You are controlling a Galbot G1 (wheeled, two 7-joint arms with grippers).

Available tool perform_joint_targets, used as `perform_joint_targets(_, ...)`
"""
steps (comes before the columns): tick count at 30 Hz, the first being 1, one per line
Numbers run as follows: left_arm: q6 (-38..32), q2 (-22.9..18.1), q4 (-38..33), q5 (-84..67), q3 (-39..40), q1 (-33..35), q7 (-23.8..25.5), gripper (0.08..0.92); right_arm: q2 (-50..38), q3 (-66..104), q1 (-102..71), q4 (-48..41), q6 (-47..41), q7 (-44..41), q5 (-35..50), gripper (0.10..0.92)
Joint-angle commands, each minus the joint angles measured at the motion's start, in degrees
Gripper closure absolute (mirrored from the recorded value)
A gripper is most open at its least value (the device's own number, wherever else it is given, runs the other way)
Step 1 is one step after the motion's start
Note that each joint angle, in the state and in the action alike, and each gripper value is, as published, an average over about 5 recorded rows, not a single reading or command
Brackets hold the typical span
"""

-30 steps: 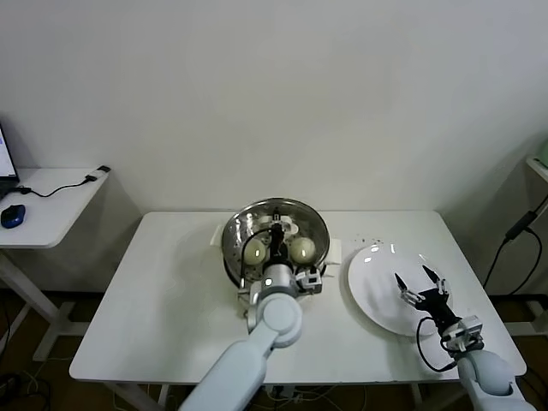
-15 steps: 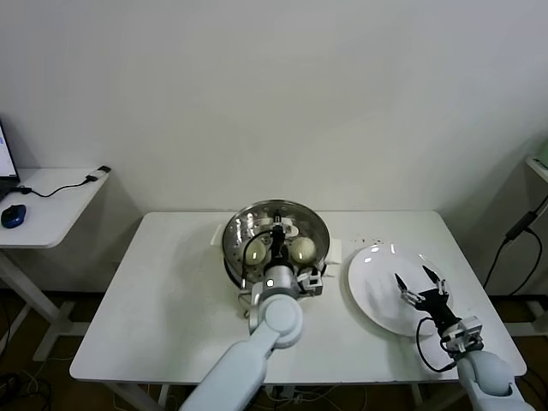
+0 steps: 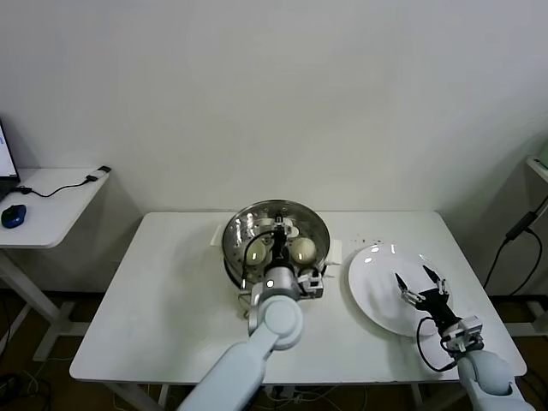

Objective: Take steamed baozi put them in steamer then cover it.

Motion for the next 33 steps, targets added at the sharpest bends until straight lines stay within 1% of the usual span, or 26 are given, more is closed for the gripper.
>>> perform_joint_targets(1,2.8,1.2,-3.5,0.2,0.8,0.4,2.0,0.7,0.1,0.1,0.1,0.0,0.0,0.0,0.0,0.203)
perform_joint_targets(12,2.8,4.9,-12.4,-0.5,0.2,3.8,3.1,0.389,-0.1,0.3,0.1,0.2,-0.9,0.2,0.0,0.203)
perform_joint_targets(17,2.8,8.1,-18.2,-4.6,-0.4,6.5,1.7,0.244,0.0,0.3,-0.2,1.0,-2.3,1.1,-0.2,0.203)
perform_joint_targets(20,2.7,10.3,-21.9,-9.4,-1.5,9.1,-1.7,0.191,0.0,0.7,-0.3,1.4,-3.6,1.6,-0.7,0.203)
perform_joint_targets(23,1.4,11.9,-25.5,-14.9,-4.2,12.8,-6.5,0.179,0.1,1.0,-0.5,2.2,-5.1,2.1,-1.3,0.203)
perform_joint_targets(25,-0.7,12.8,-27.8,-19.3,-7.1,15.8,-9.9,0.178,0.0,1.1,-0.7,2.9,-6.2,2.5,-1.4,0.203)
perform_joint_targets(29,-7.4,15.3,-31.9,-31.6,-14.6,21.9,-17.2,0.177,0.1,1.5,-1.3,5.0,-8.1,3.0,-1.9,0.203)
perform_joint_targets(33,-17.1,17.3,-34.0,-47.5,-23.5,28.8,-24.7,0.177,0.7,2.0,-2.0,7.0,-8.7,3.9,-0.7,0.203)
